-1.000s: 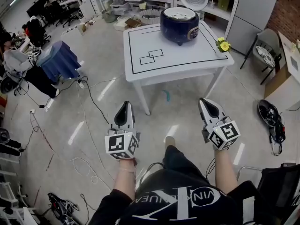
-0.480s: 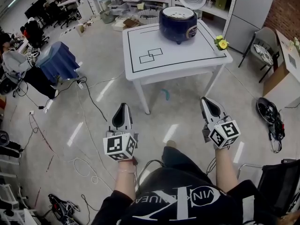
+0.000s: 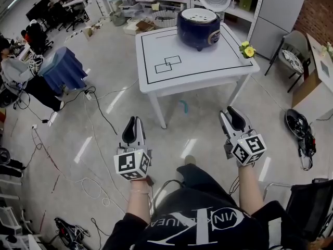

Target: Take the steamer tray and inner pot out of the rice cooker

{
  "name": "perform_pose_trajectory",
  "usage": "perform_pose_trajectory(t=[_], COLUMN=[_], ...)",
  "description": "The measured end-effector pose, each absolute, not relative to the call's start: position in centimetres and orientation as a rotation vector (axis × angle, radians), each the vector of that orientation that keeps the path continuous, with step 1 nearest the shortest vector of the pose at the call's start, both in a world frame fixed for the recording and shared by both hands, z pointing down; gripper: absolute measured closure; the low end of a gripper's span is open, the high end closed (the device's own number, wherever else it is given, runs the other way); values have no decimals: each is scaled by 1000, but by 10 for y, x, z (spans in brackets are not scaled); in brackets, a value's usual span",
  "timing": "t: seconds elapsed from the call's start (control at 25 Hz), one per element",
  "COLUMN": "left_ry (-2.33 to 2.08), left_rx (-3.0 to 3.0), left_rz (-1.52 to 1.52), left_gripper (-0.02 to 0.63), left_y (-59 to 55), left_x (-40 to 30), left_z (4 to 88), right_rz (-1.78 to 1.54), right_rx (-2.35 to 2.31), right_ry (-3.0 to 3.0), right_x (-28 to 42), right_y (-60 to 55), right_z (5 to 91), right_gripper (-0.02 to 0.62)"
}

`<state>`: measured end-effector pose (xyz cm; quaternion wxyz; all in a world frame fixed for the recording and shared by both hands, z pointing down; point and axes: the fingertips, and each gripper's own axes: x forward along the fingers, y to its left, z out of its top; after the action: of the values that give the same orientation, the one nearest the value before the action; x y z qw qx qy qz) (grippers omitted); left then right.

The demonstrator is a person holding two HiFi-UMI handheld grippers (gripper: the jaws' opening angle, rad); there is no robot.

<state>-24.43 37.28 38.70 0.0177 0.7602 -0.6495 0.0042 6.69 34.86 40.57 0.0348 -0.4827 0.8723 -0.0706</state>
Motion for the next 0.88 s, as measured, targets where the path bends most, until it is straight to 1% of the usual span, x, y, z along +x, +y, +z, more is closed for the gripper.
perform_pose_trajectory(t=[0.08,0.12,0.16,0.2,0.88], left_ry=[-2010,-2003,-1995,-1988,-1997], left_rx=[2365,2370,2375,2379,2323], left_rz=[10,9,9,11,98], left_gripper=[576,557,512,488,488], left_y=[363,358,351,344,184], left_x=[-245,-245,-244,-244,-262], left_z=[388,388,389,390,400], right_rz=[-227,-230,-232,-233,-307], right_rx=[-1497,-1503,-1507,-1510,-1472], right_ry=[2672,2667,2663,2659,2681], right_x=[69,70,71,72,56], right_y=[341,336,329,322,149], right_z=[408,408,409,410,424], right_gripper=[451,449,449,448,448])
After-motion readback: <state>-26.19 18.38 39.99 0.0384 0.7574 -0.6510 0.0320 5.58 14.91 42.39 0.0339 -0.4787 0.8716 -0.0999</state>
